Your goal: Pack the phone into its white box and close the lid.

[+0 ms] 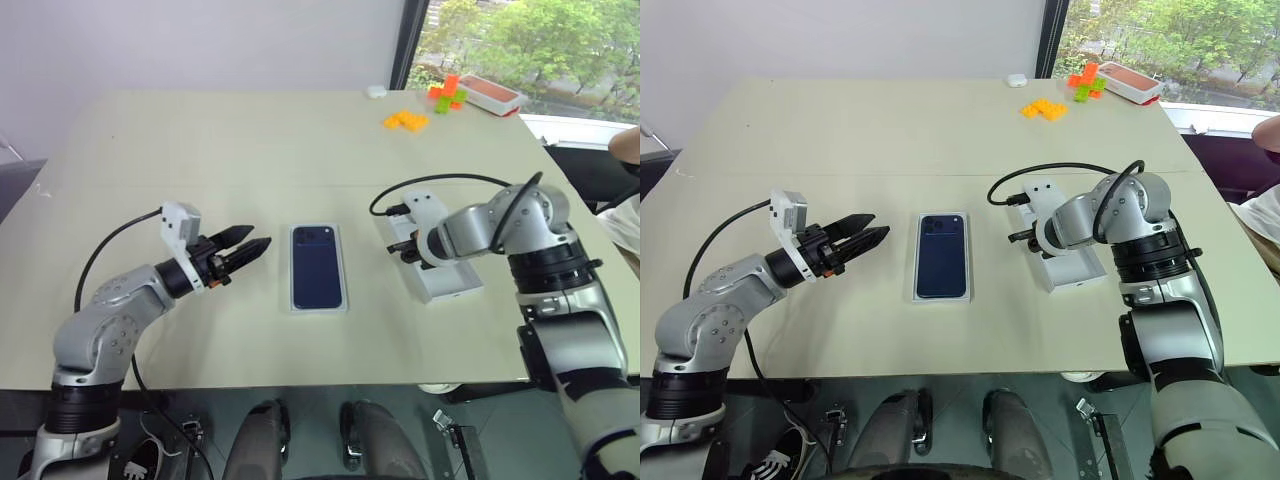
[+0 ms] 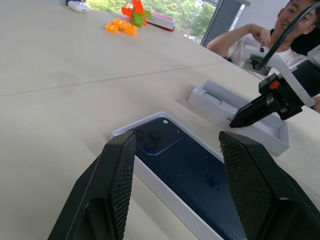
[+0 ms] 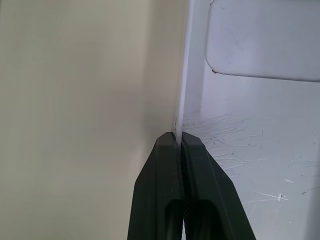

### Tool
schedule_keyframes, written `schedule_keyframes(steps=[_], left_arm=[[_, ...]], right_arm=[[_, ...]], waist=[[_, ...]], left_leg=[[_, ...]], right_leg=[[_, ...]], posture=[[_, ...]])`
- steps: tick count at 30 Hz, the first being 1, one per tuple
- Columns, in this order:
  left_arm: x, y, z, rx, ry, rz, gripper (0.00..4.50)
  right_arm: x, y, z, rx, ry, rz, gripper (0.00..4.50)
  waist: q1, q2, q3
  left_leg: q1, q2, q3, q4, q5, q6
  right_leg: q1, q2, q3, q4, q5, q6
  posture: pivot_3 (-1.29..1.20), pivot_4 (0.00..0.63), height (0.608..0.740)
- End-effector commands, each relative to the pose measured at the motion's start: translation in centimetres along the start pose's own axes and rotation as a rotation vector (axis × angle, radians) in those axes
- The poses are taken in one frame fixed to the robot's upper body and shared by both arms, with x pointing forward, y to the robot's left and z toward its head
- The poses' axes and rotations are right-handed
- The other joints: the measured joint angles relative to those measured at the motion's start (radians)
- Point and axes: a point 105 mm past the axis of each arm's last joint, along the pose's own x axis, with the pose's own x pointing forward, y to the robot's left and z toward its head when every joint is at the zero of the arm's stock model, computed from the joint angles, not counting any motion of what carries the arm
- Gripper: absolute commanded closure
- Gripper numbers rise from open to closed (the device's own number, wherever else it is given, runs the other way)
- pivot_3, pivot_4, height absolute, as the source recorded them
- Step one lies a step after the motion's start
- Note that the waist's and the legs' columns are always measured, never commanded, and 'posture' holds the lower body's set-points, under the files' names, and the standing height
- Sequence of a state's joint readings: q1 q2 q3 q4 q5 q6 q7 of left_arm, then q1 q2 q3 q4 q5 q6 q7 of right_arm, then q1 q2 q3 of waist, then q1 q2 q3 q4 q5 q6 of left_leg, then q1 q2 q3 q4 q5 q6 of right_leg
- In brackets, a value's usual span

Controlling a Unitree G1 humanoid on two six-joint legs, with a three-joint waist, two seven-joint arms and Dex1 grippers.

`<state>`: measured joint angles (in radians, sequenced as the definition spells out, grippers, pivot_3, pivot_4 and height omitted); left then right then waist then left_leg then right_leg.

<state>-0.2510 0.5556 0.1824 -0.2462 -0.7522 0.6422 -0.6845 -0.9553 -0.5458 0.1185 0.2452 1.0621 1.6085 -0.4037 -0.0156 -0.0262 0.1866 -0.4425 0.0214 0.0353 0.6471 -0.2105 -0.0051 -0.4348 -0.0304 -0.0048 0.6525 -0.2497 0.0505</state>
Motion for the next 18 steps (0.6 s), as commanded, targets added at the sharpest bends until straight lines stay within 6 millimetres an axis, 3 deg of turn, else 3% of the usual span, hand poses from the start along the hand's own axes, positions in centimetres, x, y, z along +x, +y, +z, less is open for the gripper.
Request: schedule_keyframes(steps=[1,3,6,11,15,18], left_arm=[[0.1,-0.1,1.1,0.034,-0.031,-0.006,1.73],[0.1,0.0,1.1,0.041,-0.029,0.0,1.73],[-0.2,0.5,1.4,0.045,-0.03,0.011,1.73],[-0.5,1.1,1.8,0.049,-0.032,0.02,1.73],[-0.7,1.4,2.2,0.051,-0.035,0.024,1.73],[-1.0,1.6,2.8,0.045,-0.048,0.029,1.73]], right_arm=[[-0.9,0.5,2.0,0.095,-0.085,0.041,4.46],[-1.6,1.5,3.3,0.118,-0.152,0.094,4.46],[-3.4,4.9,5.8,0.185,-0.306,0.337,4.46],[-6.3,6.4,8.7,0.149,-0.514,0.445,4.46],[-9.1,8.6,10.5,0.198,-0.642,0.677,4.46],[-10.6,9.6,11.5,0.331,-0.693,0.895,4.46]], waist=[[-0.003,0.0,0.0],[-0.003,0.0,0.0],[-0.005,0.0,0.0],[0.0,0.001,0.0],[-0.002,0.001,0.0],[-0.003,0.001,0.0]], left_leg=[[0.0,0.0,0.0,0.0,0.0,0.0],[0.0,0.002,0.001,0.0,0.0,0.0],[0.0,0.004,0.001,0.0,0.0,0.0],[0.0,0.005,0.001,-0.002,0.0,0.0],[-0.001,0.005,0.003,-0.001,0.0,0.0],[-0.001,0.005,0.004,-0.002,0.0,0.0]], right_leg=[[0.0,0.0,0.0,0.0,0.0,-0.001],[-0.001,0.002,0.0,0.0,0.001,-0.001],[-0.001,0.004,0.0,0.0,0.002,-0.001],[-0.002,0.005,0.0,0.0,0.002,-0.001],[-0.002,0.004,0.0,-0.002,0.003,-0.001],[-0.002,0.004,0.0,-0.002,0.003,-0.001]], posture=[[0.0,0.15,0.74],[0.0,0.15,0.74],[0.0,0.15,0.74],[0.0,0.15,0.74],[0.0,0.15,0.74],[0.0,0.15,0.74]])
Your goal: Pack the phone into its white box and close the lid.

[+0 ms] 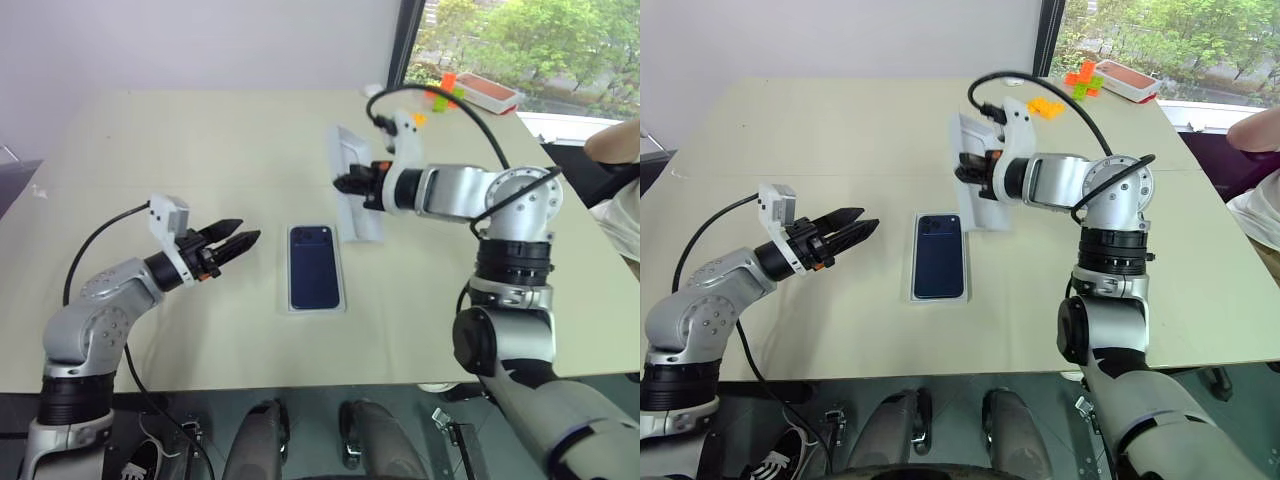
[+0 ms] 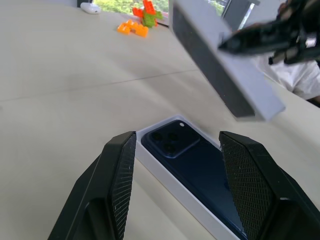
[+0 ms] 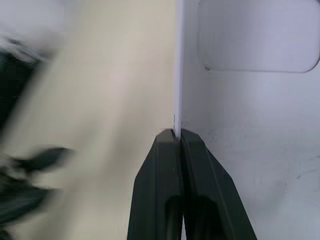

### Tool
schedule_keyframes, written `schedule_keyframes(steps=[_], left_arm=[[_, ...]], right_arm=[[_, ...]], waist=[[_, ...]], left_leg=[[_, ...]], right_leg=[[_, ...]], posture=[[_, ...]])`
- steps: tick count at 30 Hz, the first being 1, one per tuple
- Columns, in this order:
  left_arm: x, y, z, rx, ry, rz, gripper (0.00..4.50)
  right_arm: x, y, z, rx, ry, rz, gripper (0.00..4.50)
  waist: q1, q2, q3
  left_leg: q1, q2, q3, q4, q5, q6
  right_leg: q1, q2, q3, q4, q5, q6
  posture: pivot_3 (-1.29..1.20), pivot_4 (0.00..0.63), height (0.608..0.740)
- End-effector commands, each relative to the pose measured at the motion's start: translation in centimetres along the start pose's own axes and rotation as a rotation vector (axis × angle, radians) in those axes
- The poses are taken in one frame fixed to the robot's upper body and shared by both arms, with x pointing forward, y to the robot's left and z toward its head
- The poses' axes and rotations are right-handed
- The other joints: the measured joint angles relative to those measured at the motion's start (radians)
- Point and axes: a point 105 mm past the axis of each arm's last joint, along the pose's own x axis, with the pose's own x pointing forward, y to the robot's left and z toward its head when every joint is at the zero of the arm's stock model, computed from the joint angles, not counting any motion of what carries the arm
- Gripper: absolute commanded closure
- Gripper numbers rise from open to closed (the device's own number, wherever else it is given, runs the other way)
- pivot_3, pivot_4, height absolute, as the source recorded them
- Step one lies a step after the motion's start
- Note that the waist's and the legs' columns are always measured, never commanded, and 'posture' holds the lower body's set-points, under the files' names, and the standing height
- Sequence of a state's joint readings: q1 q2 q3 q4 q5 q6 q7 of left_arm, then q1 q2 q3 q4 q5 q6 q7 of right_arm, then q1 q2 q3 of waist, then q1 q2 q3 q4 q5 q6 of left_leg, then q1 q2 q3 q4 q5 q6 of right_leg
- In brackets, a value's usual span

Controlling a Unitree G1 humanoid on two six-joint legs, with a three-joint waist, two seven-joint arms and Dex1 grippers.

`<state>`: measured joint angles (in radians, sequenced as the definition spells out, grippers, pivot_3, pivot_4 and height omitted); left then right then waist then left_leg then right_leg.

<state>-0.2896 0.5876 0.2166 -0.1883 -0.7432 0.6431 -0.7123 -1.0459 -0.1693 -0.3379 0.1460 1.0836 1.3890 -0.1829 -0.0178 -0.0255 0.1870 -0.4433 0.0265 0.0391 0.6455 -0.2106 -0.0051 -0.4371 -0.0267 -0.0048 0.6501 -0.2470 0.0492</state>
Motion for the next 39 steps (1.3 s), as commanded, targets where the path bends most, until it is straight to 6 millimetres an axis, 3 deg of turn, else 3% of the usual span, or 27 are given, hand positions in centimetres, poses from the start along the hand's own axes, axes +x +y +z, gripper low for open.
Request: schedule_keyframes(steps=[1,3,6,11,13,20,24,31,39], left_arm=[[-0.5,0.2,1.9,0.023,-0.047,0.002,1.73],[-0.8,0.3,2.2,0.021,-0.049,0.002,1.73],[-1.4,0.5,2.6,0.024,-0.045,0.007,1.73],[-2.7,0.8,3.4,-0.001,-0.057,0.01,1.73],[-3.2,0.7,3.8,-0.016,-0.067,0.004,1.73],[-4.1,0.4,3.9,-0.027,-0.063,-0.009,1.73],[-3.9,0.0,3.7,-0.037,-0.058,-0.022,1.73],[-3.8,-0.1,3.6,-0.032,-0.051,-0.025,1.73],[-4.6,0.4,3.5,-0.041,-0.032,0.006,1.73]], right_arm=[[-0.8,3.0,2.6,0.093,-0.134,0.217,4.46],[-0.7,4.0,2.3,0.273,-0.138,0.371,4.46],[-0.3,4.7,1.0,0.413,-0.098,0.468,4.46],[0.0,4.4,-1.4,0.49,-0.05,0.485,4.46],[0.2,4.4,-1.9,0.607,-0.039,0.523,4.46],[0.4,4.6,-3.9,0.71,0.002,0.531,4.46],[0.7,5.4,-4.8,0.747,0.004,0.569,4.46],[1.2,5.1,-7.6,0.791,0.061,0.579,4.46],[1.8,5.9,-8.9,0.795,0.102,0.619,4.46]], waist=[[0.0,0.0,0.0],[-0.001,0.0,0.0],[-0.003,0.0,0.0],[-0.003,0.0,0.0],[-0.004,0.0,0.0],[-0.009,0.002,0.001],[-0.018,0.002,0.001],[-0.026,0.002,0.001],[-0.027,0.002,0.001]], left_leg=[[0.0,0.0,0.0,0.0,0.0,0.0],[0.0,0.0,0.0,0.0,0.0,0.0],[0.0,0.0,0.0,-0.001,0.0,0.0],[0.0,0.0,0.0,0.0,0.0,0.0],[0.0,0.0,0.0,0.0,0.0,0.0],[0.0,0.0,0.0,-0.001,0.0,0.0],[0.0,0.001,0.0,-0.001,0.0,0.0],[0.0,0.001,0.0,-0.001,0.0,0.0],[0.0,0.001,0.0,-0.002,0.0,0.0]], right_leg=[[0.0,0.0,0.0,0.0,0.0,0.0],[0.0,0.0,0.0,0.0,0.0,0.0],[0.0,0.0,0.0,0.0,0.0,0.0],[0.0,-0.001,0.0,0.0,0.0,0.0],[0.0,-0.001,0.0,-0.001,0.0,0.0],[0.0,-0.001,0.0,0.0,0.0,-0.001],[0.0,-0.001,0.0,-0.001,0.0,-0.001],[0.0,-0.002,0.0,-0.001,0.0,-0.001],[-0.001,-0.002,0.001,-0.001,-0.001,-0.004]], posture=[[0.0,0.15,0.74],[0.0,0.15,0.74],[0.0,0.15,0.74],[0.0,0.15,0.74],[0.0,0.15,0.74],[0.0,0.15,0.74],[0.0,0.15,0.74],[0.0,0.15,0.74],[0.0,0.15,0.74]])
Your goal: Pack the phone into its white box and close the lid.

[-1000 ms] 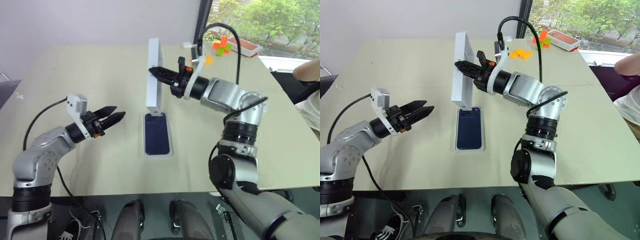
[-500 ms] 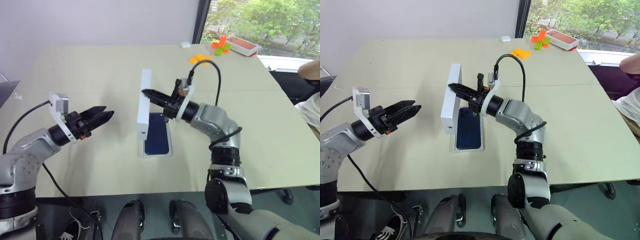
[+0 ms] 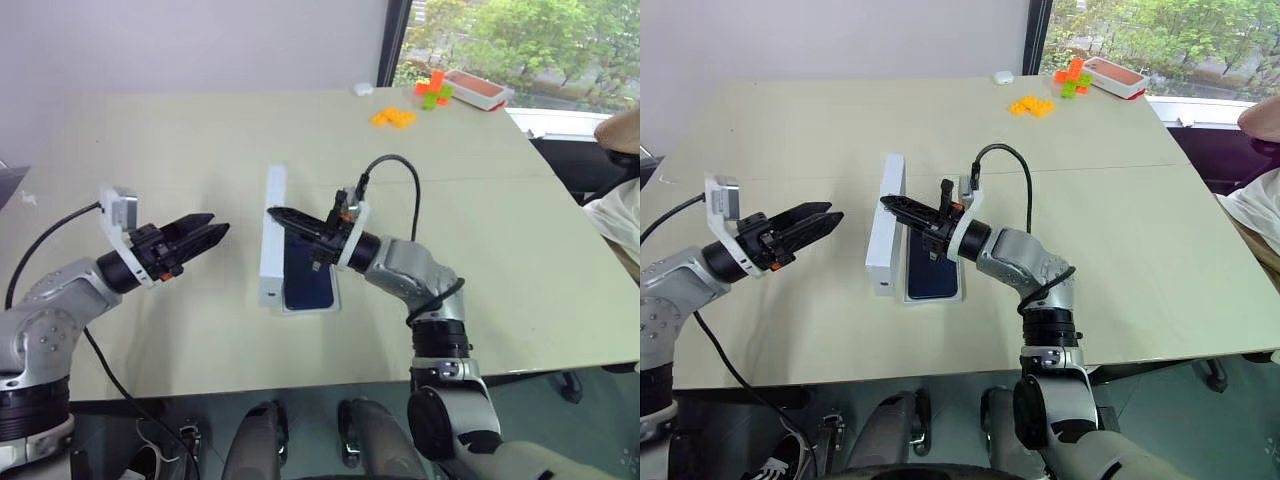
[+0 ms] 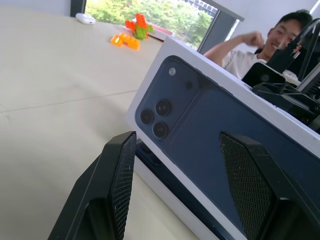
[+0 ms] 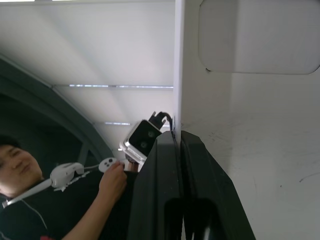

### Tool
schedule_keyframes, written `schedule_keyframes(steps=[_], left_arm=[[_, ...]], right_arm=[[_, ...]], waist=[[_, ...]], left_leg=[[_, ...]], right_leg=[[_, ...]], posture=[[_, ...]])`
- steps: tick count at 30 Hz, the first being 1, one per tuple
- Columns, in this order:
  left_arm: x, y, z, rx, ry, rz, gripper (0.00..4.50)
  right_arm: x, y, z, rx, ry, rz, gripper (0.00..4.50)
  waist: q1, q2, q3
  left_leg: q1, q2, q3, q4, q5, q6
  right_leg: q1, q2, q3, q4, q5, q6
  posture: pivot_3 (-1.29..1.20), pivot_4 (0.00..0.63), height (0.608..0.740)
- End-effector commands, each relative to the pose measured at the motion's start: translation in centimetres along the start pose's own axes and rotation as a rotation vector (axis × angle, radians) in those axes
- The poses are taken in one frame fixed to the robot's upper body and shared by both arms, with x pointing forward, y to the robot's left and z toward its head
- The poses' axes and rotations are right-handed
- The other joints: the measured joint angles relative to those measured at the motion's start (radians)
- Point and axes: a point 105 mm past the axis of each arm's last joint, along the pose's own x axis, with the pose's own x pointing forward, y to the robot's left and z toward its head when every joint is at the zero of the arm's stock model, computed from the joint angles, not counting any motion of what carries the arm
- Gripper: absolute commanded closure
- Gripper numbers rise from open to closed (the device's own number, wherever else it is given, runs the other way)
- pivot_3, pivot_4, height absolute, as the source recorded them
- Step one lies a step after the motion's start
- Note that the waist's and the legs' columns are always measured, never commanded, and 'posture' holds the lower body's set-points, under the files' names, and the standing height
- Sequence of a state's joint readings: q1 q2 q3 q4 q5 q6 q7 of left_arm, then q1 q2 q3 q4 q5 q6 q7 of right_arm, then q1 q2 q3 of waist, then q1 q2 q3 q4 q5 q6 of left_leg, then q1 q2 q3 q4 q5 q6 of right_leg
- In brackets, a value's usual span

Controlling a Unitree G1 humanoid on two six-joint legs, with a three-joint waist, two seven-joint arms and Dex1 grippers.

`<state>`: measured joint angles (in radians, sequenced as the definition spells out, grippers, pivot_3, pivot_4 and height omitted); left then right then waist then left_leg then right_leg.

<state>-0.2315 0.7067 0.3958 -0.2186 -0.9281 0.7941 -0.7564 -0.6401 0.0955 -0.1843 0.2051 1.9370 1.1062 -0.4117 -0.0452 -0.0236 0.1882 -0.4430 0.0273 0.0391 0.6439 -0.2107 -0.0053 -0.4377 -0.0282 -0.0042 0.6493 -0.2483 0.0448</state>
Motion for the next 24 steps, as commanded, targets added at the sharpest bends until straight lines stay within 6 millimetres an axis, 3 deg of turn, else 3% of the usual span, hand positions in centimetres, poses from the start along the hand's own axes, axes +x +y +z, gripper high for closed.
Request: schedule_keyframes(steps=[1,5,11,17,20,24], left_arm=[[-0.7,-0.1,1.0,0.045,-0.017,0.014,1.73],[-0.8,0.0,0.7,0.05,-0.008,0.026,1.73],[-0.4,-0.3,-0.2,0.053,0.02,0.022,1.73],[0.1,-0.6,-1.6,0.035,0.037,0.018,1.73],[0.3,-0.7,-2.1,-0.004,0.043,0.006,2.59],[0.8,-0.4,-2.6,-0.014,0.043,0.016,4.47]], right_arm=[[0.9,1.1,-1.0,-0.001,0.04,0.076,4.46],[1.8,0.8,-1.6,0.003,0.058,0.079,4.46],[2.4,-2.5,-1.0,-0.065,0.02,-0.055,4.46],[2.1,-3.1,0.3,-0.108,-0.013,-0.074,4.46],[1.9,-3.4,0.5,-0.114,-0.014,-0.09,4.5],[1.6,-3.8,0.6,-0.117,-0.013,-0.102,4.5]], waist=[[0.0,0.0,0.0],[0.0,0.0,0.0],[0.001,0.0,0.0],[0.001,0.0,0.0],[0.001,0.0,0.0],[0.001,0.0,0.0]], left_leg=[[0.0,0.0,0.0,0.0,0.0,0.0],[0.0,0.0,0.0,-0.001,0.0,0.0],[0.0,0.0,0.0,0.0,0.0,0.0],[-0.001,0.0,0.0,-0.001,0.0,0.0],[-0.001,0.0,0.0,-0.003,0.0,0.0],[0.0,0.0,0.001,-0.004,0.0,0.0]], right_leg=[[0.0,0.0,0.0,0.0,0.0,0.0],[0.0,0.0,0.0,0.0,0.0,0.0],[0.0,-0.001,0.0,-0.001,0.0,-0.001],[-0.001,-0.002,0.0,-0.002,0.0,-0.001],[-0.002,-0.002,0.0,-0.002,0.0,-0.001],[-0.002,-0.002,0.0,-0.002,0.0,-0.001]], posture=[[0.0,0.15,0.74],[0.0,0.15,0.74],[0.0,0.15,0.74],[0.0,0.15,0.74],[0.0,0.15,0.74],[0.0,0.15,0.74]])
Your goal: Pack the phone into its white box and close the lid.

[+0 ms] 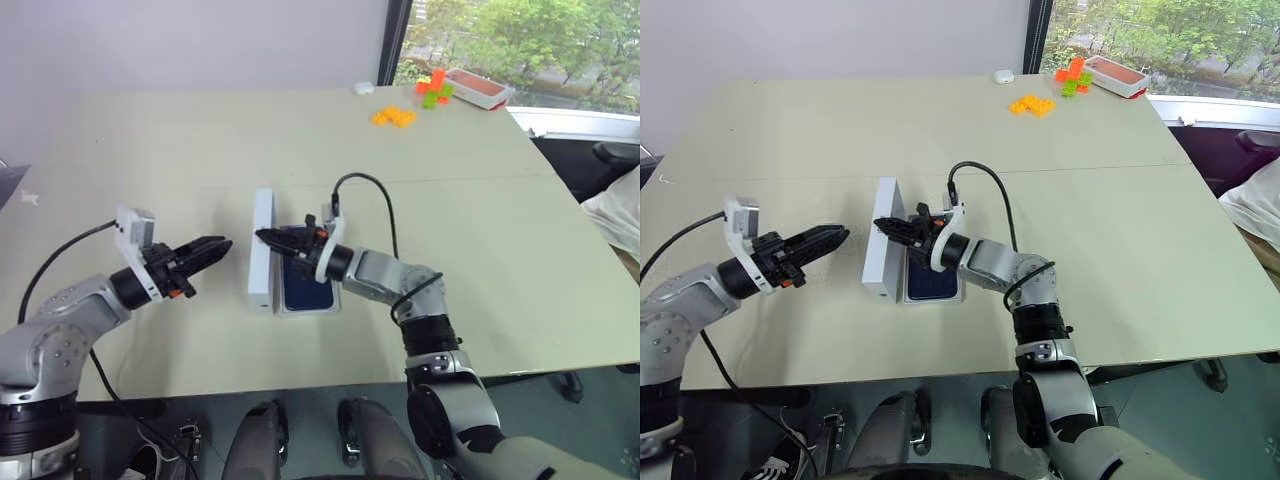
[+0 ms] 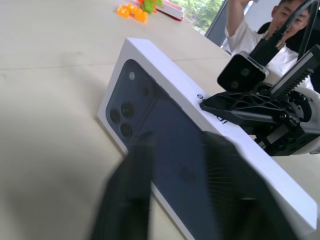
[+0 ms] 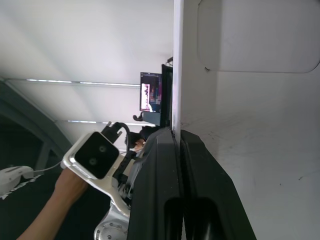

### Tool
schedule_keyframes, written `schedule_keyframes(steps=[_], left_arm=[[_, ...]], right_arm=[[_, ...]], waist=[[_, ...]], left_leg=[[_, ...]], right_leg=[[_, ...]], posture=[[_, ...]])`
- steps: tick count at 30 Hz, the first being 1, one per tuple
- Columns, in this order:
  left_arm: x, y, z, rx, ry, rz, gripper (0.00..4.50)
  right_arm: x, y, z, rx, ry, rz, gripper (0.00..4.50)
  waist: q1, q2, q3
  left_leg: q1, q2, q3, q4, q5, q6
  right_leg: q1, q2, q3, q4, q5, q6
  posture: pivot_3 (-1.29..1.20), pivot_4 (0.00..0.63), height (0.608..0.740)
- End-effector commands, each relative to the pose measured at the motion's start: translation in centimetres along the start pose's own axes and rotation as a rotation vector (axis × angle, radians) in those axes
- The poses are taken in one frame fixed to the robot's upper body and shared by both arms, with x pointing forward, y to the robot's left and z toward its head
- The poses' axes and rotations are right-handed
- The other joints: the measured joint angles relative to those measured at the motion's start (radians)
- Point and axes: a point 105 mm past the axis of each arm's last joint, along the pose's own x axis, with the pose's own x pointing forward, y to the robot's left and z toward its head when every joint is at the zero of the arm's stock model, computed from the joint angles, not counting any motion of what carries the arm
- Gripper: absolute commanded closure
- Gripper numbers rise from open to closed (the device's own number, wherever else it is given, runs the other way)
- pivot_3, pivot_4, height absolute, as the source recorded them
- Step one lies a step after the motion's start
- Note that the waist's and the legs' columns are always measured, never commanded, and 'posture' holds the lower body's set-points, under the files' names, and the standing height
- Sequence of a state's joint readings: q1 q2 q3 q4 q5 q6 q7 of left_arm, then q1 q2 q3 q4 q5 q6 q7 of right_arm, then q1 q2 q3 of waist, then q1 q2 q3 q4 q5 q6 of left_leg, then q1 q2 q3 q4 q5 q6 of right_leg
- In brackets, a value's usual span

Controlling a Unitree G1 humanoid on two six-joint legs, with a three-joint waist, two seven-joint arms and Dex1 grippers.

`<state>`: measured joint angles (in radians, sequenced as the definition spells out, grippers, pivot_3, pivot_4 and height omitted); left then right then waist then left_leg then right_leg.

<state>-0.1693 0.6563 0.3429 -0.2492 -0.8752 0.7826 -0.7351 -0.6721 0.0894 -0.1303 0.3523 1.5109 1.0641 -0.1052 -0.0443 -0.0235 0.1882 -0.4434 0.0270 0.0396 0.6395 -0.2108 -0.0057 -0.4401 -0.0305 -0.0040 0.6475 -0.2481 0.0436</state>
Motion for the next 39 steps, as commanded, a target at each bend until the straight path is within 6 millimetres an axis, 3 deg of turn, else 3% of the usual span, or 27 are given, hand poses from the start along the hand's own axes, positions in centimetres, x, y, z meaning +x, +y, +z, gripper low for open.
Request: schedule_keyframes(steps=[1,6,13,20,26,34,39], left_arm=[[0.7,0.0,0.3,0.023,-0.021,0.009,4.47],[2.0,0.3,-0.4,0.049,-0.029,0.033,4.47],[3.8,-1.5,-0.8,0.037,-0.028,-0.038,4.47],[4.2,-2.0,-1.6,0.008,-0.019,-0.054,4.47],[4.7,-2.4,-2.5,-0.026,-0.009,-0.072,4.5],[6.1,-2.7,-3.6,-0.054,-0.011,-0.085,4.5],[7.4,-2.9,-3.6,-0.066,-0.027,-0.1,4.5]], right_arm=[[-0.1,1.0,0.1,-0.017,0.006,0.043,4.5],[-0.4,0.8,0.0,-0.027,0.013,0.038,4.5],[-1.0,0.7,0.3,-0.074,0.017,0.021,4.5],[-2.1,0.4,1.0,-0.118,0.002,-0.005,4.5],[-3.2,0.9,2.0,-0.192,-0.01,-0.027,1.69],[-6.7,1.8,5.5,-0.388,-0.065,-0.115,1.69],[-9.4,3.9,8.8,-0.486,-0.146,-0.131,1.69]], waist=[[0.0,0.0,0.0],[0.002,0.0,0.0],[0.002,0.0,0.0],[0.002,-0.001,0.0],[0.003,-0.001,0.0],[0.007,-0.001,0.0],[0.01,0.0,0.0]], left_leg=[[0.0,0.0,0.0,0.0,0.0,0.0],[0.0,0.0,0.001,0.0,0.0,0.0],[0.0,0.0,0.002,0.0,0.0,0.0],[0.0,0.0,0.002,0.0,0.0,0.0],[0.0,0.0,0.003,0.001,0.0,0.0],[0.0,0.0,0.003,0.002,0.0,0.0],[0.0,0.0,0.004,0.003,0.0,0.0]], right_leg=[[0.0,0.0,0.0,0.0,0.0,0.0],[0.0,0.0,0.0,0.0,0.0,0.001],[0.0,0.001,0.0,0.0,0.002,0.004],[0.0,0.002,0.001,0.0,0.002,0.004],[0.001,0.002,0.001,0.0,0.002,0.004],[0.001,0.003,0.001,0.001,0.002,0.004],[0.001,0.004,0.002,0.001,0.002,0.005]], posture=[[0.0,0.15,0.74],[0.0,0.15,0.74],[0.0,0.15,0.74],[0.0,0.15,0.74],[0.0,0.15,0.74],[0.0,0.15,0.74],[0.0,0.15,0.74]])
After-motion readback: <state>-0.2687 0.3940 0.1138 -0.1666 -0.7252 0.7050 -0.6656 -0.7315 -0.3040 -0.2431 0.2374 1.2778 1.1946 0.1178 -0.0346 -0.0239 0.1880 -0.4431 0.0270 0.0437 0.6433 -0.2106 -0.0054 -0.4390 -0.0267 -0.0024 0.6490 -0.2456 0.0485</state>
